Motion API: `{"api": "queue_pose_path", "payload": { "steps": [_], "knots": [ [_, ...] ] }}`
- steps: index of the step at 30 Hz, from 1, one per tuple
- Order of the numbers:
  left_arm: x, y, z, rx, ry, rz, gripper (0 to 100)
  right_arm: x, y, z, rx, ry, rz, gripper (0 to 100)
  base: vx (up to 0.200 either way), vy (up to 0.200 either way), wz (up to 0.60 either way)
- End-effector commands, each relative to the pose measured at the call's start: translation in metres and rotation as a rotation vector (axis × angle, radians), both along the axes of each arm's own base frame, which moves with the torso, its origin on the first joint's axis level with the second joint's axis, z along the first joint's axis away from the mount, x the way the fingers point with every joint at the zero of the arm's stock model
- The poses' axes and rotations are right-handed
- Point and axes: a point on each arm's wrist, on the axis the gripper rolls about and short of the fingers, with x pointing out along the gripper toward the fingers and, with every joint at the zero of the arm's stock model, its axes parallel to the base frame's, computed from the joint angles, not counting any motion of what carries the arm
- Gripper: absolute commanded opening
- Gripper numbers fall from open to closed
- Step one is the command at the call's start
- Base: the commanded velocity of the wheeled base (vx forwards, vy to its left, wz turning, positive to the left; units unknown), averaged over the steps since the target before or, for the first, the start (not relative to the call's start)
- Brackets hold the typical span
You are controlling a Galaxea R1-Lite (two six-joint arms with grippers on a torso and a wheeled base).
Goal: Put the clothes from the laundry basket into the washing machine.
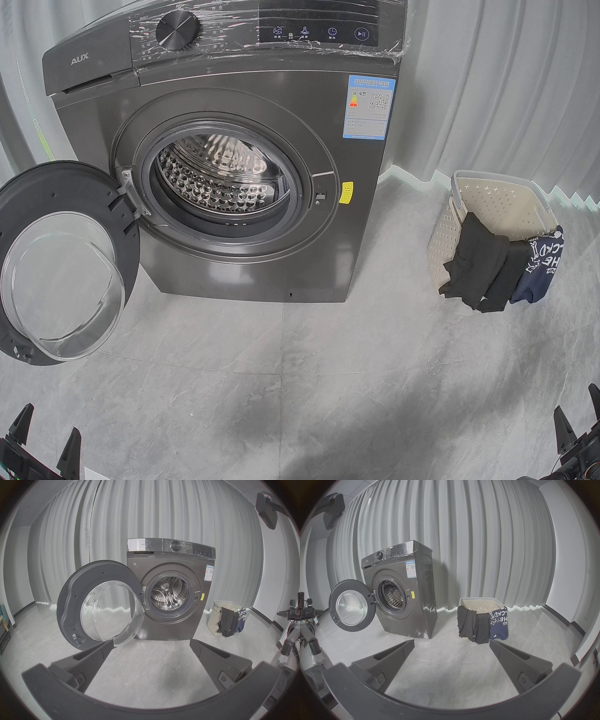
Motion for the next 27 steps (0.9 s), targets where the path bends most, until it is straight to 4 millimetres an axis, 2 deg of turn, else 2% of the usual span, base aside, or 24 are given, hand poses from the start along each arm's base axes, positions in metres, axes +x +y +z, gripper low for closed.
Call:
{"api": "queue_pose_path", "payload": {
  "steps": [1, 14, 27],
  "knots": [
    [-0.0002, 0.0000, -0.0048, -0.001, -0.003, -0.001, 100, 0.0003, 0.0000, -0.0048, 0.000, 0.004, 0.001, 100, 0.200, 0.000, 0.00],
    [-0.0002, 0.0000, -0.0050, -0.001, -0.001, 0.001, 100, 0.0003, 0.0000, -0.0048, 0.000, 0.004, 0.001, 100, 0.015, 0.000, 0.00],
    [-0.0002, 0.0000, -0.0050, -0.001, -0.001, -0.001, 100, 0.0003, 0.0000, -0.0048, 0.000, 0.004, 0.001, 100, 0.000, -0.200, 0.00]
  ]
}}
